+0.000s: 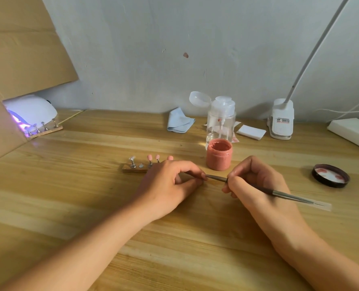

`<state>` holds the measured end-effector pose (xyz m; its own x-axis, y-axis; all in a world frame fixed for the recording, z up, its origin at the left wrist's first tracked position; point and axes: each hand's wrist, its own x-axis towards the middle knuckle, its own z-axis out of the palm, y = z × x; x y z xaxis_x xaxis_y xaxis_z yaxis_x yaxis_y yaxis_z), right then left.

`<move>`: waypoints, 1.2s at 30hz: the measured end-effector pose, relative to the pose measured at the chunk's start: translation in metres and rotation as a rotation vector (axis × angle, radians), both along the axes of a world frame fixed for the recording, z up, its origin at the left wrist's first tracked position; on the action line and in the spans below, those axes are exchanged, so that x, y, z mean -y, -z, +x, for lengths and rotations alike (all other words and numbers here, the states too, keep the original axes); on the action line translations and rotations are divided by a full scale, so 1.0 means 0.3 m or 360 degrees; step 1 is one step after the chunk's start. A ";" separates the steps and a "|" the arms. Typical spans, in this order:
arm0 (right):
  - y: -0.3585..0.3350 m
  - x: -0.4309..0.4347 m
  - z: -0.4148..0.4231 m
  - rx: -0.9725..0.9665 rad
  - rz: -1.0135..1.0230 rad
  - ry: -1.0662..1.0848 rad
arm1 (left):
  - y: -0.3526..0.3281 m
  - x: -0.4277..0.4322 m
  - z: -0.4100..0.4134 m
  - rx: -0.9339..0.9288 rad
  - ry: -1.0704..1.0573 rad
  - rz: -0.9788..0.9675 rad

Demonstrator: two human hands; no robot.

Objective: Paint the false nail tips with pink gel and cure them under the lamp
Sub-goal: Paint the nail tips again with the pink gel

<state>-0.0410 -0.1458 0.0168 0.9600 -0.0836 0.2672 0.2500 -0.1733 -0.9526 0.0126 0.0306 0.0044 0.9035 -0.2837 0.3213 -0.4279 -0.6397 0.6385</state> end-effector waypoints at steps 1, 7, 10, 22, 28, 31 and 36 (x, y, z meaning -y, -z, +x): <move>0.001 0.001 0.000 0.0000 -0.0005 -0.0016 | 0.000 -0.001 0.000 -0.0001 0.0003 -0.0001; 0.002 0.002 -0.003 0.0021 -0.0020 -0.0051 | 0.002 -0.001 0.001 -0.0001 0.0013 -0.0016; 0.001 0.000 -0.003 0.0019 -0.0015 -0.0042 | 0.007 -0.002 0.003 -0.0015 0.0013 -0.0037; 0.012 0.006 -0.002 0.0174 0.0141 -0.0058 | 0.016 -0.004 -0.009 0.0014 0.0063 -0.0101; 0.017 0.031 0.007 0.0204 0.0394 0.0069 | -0.001 -0.006 -0.033 0.0208 -0.0021 -0.0317; 0.026 0.035 0.014 0.0136 0.0392 0.0082 | -0.051 -0.057 -0.018 0.0228 -0.0124 -0.0654; 0.022 0.029 0.007 0.0111 0.0288 0.0032 | -0.124 -0.260 0.045 0.0157 -0.0393 -0.0797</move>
